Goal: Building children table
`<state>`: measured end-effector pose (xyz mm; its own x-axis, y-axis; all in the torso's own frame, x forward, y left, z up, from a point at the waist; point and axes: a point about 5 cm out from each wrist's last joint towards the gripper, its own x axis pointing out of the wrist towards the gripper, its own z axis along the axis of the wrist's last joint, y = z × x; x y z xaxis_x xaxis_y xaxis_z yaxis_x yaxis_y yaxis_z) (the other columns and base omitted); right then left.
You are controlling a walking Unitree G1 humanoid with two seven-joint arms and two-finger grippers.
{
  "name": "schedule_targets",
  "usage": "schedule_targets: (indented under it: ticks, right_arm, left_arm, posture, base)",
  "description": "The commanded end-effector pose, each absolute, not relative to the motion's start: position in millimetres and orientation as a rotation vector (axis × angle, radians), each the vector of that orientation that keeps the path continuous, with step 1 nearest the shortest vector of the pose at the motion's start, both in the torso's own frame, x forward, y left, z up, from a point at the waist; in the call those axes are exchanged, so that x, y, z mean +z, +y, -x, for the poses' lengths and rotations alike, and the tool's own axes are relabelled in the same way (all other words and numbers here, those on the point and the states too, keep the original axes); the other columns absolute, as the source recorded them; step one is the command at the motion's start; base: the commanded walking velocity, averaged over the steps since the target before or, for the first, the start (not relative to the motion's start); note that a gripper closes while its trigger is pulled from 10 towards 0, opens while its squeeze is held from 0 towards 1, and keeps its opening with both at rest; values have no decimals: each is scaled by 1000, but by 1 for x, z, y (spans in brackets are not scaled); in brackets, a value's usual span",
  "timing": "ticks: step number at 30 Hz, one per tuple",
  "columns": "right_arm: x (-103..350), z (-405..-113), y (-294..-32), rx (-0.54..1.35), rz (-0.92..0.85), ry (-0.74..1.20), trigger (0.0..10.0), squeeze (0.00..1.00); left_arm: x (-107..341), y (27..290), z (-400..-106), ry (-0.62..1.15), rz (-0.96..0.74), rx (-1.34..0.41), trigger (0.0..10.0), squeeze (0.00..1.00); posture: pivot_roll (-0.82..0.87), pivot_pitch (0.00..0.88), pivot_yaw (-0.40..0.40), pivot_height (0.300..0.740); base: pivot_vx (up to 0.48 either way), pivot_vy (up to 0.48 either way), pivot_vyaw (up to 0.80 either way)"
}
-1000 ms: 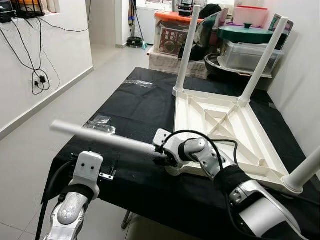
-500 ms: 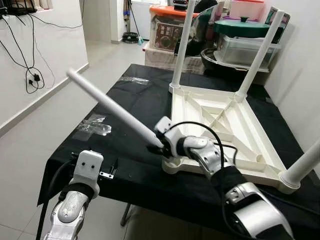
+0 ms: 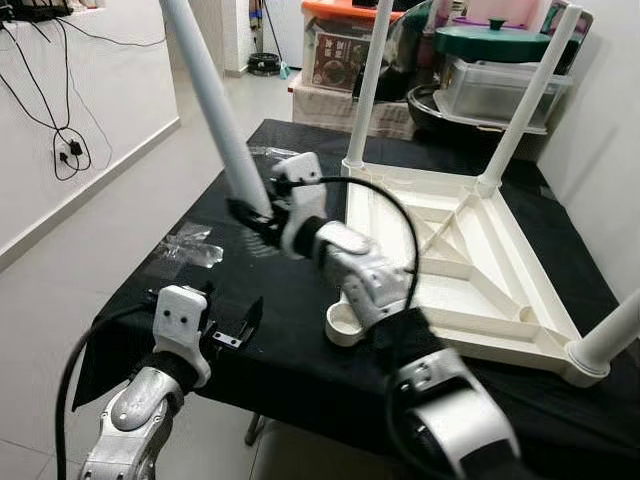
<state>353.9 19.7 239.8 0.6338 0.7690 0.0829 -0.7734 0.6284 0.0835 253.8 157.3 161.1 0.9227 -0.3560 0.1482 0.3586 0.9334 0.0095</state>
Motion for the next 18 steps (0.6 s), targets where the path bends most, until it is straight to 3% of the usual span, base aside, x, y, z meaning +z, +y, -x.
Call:
schedule_targets:
  ticks: [1,18]
  right_arm:
    - [240,-345,30,914,-161,-44,0,0]
    - [232,-300,59,1128,-113,-51,0,0]
  left_arm:
    - [163,159,-254,-149,48,-386,10000,0]
    - [177,154,-272,-180,173,-470,10000,0]
  posture:
    - [93,0,-93,740]
    - [75,0,-83,740]
  base:
    - [0,0,0]
    - [0,0,0]
